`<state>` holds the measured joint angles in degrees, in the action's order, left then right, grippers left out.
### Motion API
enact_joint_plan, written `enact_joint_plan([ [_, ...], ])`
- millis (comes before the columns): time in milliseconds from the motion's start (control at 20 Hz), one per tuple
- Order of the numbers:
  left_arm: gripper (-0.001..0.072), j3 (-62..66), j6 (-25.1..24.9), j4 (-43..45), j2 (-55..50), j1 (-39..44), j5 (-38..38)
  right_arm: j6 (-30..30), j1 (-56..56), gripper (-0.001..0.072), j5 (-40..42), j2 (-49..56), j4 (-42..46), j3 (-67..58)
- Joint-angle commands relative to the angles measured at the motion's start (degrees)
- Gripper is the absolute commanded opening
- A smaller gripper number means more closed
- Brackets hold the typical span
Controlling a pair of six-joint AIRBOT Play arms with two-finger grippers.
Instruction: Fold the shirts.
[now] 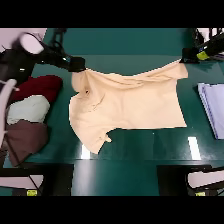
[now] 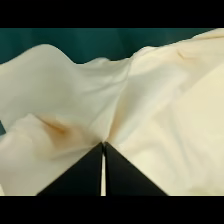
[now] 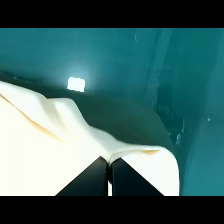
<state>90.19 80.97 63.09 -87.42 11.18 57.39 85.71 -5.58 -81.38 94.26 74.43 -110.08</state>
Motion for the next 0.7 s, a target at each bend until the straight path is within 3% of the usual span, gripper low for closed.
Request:
enact_joint_plan([
  [0, 0.0027, -1.2, 3.2, 0.2, -7.6, -1.6, -9.8, 0.2, 0.9, 0.0015, 3.1, 5.9, 0.1, 0.0],
  [50, 0.0175, -1.2, 3.2, 0.1, -7.8, -2.6, -9.8, 0.2, 1.4, 0.0016, 3.7, 6.5, -0.1, 0.0],
  [100, 0.0456, -1.1, 3.2, 0.1, -7.8, -3.4, -9.3, 0.2, 1.4, 0.0058, 3.8, 7.2, -1.6, 0.0],
  [150, 0.0551, -0.9, 3.2, -0.1, -7.7, -4.3, -7.1, 0.2, 1.8, 0.0324, 3.9, 7.7, -3.7, 0.0],
  [200, 0.0541, -0.6, 3.2, -0.1, -7.7, -5.2, -4.0, 0.2, 2.2, 0.0458, 3.8, 7.8, -5.6, 0.0],
  [400, 0.0541, -1.0, 3.5, 6.7, -3.8, -11.1, 13.3, -2.2, 4.5, 0.0451, -2.9, 4.0, -5.5, 0.1],
  [500, 0.0541, -8.5, 4.6, 11.0, 3.1, -13.6, 15.3, -4.0, 6.2, 0.0450, -5.7, -0.4, -5.5, 3.0],
  [650, 0.0541, -26.9, 4.6, 10.8, 15.1, -14.6, 13.0, -5.0, 8.7, 0.0450, -3.8, -9.2, -5.5, 13.6],
])
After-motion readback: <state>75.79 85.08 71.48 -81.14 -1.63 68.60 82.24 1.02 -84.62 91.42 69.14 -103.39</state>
